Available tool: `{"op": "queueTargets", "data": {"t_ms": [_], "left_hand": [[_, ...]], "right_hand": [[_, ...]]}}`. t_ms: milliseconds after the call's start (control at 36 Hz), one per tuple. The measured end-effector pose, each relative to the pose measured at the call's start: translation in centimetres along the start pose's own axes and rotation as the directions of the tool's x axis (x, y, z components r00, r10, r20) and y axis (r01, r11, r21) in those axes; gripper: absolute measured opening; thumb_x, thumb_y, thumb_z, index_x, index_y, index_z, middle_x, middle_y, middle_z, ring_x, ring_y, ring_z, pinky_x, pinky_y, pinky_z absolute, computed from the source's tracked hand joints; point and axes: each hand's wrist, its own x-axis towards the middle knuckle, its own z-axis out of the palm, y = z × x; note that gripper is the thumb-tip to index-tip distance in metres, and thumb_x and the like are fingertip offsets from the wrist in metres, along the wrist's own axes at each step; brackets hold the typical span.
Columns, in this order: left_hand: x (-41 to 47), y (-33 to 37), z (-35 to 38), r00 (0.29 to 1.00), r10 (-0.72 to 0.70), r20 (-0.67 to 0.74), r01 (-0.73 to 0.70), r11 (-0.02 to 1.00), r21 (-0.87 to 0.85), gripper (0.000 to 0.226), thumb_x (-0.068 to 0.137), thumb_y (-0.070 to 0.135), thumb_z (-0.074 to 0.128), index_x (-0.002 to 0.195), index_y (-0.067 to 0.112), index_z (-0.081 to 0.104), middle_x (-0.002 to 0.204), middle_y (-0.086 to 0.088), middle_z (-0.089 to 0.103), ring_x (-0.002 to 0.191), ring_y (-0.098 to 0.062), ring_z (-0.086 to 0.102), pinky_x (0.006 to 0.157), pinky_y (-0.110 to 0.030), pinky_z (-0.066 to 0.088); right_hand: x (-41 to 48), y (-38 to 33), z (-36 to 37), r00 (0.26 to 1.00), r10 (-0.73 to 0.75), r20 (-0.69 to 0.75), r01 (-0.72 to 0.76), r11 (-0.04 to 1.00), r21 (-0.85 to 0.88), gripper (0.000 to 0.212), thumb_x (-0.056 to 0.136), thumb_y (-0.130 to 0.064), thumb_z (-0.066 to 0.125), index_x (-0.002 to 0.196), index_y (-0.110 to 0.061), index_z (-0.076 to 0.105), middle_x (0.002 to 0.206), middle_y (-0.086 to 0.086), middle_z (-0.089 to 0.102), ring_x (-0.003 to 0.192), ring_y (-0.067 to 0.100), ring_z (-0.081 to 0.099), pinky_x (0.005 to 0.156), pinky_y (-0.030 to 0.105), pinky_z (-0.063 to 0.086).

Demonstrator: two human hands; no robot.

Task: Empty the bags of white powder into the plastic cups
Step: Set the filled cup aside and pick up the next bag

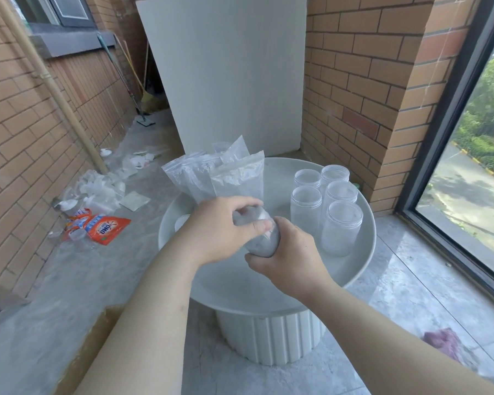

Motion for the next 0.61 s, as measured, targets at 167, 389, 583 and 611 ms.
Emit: {"op": "queueTargets", "data": {"t_ms": [167,389,583,611], "left_hand": [[0.1,-1.1,-0.4,0.987,0.139,0.081,-0.123,0.977,-0.174,0.047,0.079,0.031,0.082,0.119,0.049,0.066,0.102,0.014,0.069,0.081,-0.015,0.061,0.088,-0.033,0.055],[0.5,-0.7,0.3,0.979,0.201,-0.017,-0.196,0.928,-0.316,0.045,0.079,0.04,0.081,0.121,0.04,0.066,0.116,0.016,0.069,0.098,-0.006,0.065,0.088,-0.023,0.052],[2.6,1.0,2.4,0.957,-0.005,-0.291,-0.152,0.843,-0.516,0.032,0.079,0.081,0.035,0.085,0.063,0.061,0.098,0.025,0.069,0.099,-0.009,0.068,0.097,-0.042,0.051],[3.0,1.1,3.1,0.954,-0.038,-0.298,-0.131,0.839,-0.528,0.037,0.079,0.081,0.032,0.079,0.059,0.061,0.092,0.02,0.069,0.097,-0.015,0.068,0.096,-0.045,0.052]], "right_hand": [[0.1,-0.2,-0.6,0.996,0.066,0.058,-0.068,0.997,0.037,0.036,0.07,-0.033,0.083,0.09,-0.029,0.053,0.076,-0.013,0.062,0.062,0.0,0.057,0.051,0.012,0.041],[0.3,-0.7,-1.4,0.993,0.114,0.018,-0.116,0.987,0.11,0.036,0.068,-0.034,0.083,0.091,-0.027,0.056,0.075,-0.009,0.066,0.059,0.003,0.06,0.047,0.015,0.042],[1.6,-3.3,-6.5,0.976,0.069,-0.206,-0.021,0.973,0.228,0.036,0.072,-0.034,0.085,0.096,-0.025,0.061,0.081,-0.008,0.071,0.068,0.003,0.066,0.055,0.018,0.048],[1.9,-3.3,-7.5,0.964,0.067,-0.257,-0.006,0.973,0.232,0.037,0.071,-0.034,0.086,0.097,-0.024,0.061,0.082,-0.009,0.07,0.069,0.001,0.065,0.057,0.018,0.047]]}}
